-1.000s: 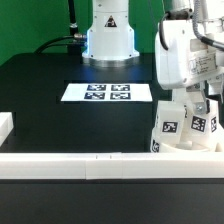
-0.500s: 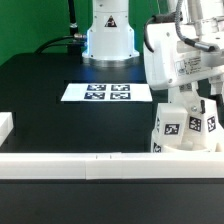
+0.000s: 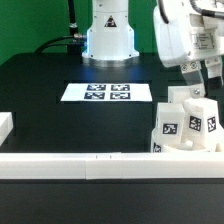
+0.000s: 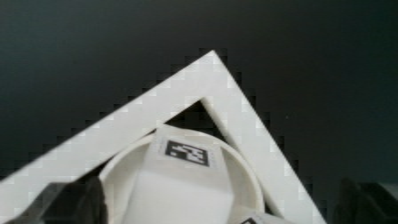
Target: Assemble stool
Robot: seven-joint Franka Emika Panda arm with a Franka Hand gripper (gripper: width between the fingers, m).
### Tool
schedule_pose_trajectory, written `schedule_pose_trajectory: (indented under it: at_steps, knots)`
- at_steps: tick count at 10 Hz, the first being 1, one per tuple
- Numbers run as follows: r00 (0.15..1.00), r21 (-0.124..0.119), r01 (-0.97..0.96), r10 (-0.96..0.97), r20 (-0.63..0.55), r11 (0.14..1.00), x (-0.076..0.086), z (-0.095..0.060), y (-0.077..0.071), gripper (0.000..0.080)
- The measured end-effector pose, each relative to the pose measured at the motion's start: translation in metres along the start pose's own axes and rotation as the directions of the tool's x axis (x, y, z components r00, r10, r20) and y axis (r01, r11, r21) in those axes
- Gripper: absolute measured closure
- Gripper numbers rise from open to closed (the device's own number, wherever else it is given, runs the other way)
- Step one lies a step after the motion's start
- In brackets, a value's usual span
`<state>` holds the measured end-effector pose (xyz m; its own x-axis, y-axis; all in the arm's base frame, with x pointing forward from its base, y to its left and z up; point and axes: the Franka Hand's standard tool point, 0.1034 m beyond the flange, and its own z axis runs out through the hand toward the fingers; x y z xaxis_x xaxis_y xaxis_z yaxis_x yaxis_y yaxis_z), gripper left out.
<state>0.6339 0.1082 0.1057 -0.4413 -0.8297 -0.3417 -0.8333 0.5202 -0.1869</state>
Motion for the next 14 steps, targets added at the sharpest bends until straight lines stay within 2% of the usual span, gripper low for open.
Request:
schedule_pose_trajectory:
  at_steps: [1,2,3,4,6,7,9,10,11,13,14]
  knots:
    - [0.999,-0.001,0.041,-0.041,-0.002,0.999,0.000,0.001,0.000,0.0150]
    - [0.984,-0.012,0.176,-0.176,-0.009,0.984,0.000,0.001,0.001,0.0150]
    - [0.926,-0.055,0.377,-0.378,-0.016,0.925,-0.001,0.003,0.001,0.0151]
    - [0.861,-0.075,0.507,-0.509,-0.005,0.859,-0.003,0.001,-0.003,0.0151]
    - [0.741,-0.094,0.670,-0.672,0.008,0.737,-0.013,-0.003,-0.001,0.0151]
    - [0.725,-0.099,0.686,-0.689,0.005,0.721,-0.018,-0.003,0.003,0.0151]
    - [0.613,-0.101,0.787,-0.790,0.015,0.608,-0.015,-0.002,0.000,0.0151]
    - [0.514,-0.112,0.853,-0.857,0.025,0.509,-0.014,-0.002,0.001,0.0151]
    - [0.290,-0.148,0.948,-0.956,0.050,0.280,-0.012,-0.002,0.000,0.0151]
    - [0.007,-0.173,0.985,-0.992,0.128,-0.016,-0.015,-0.004,0.001,0.0151]
    - [-0.124,-0.177,0.972,-0.978,0.169,-0.154,-0.017,-0.004,0.001,0.0151]
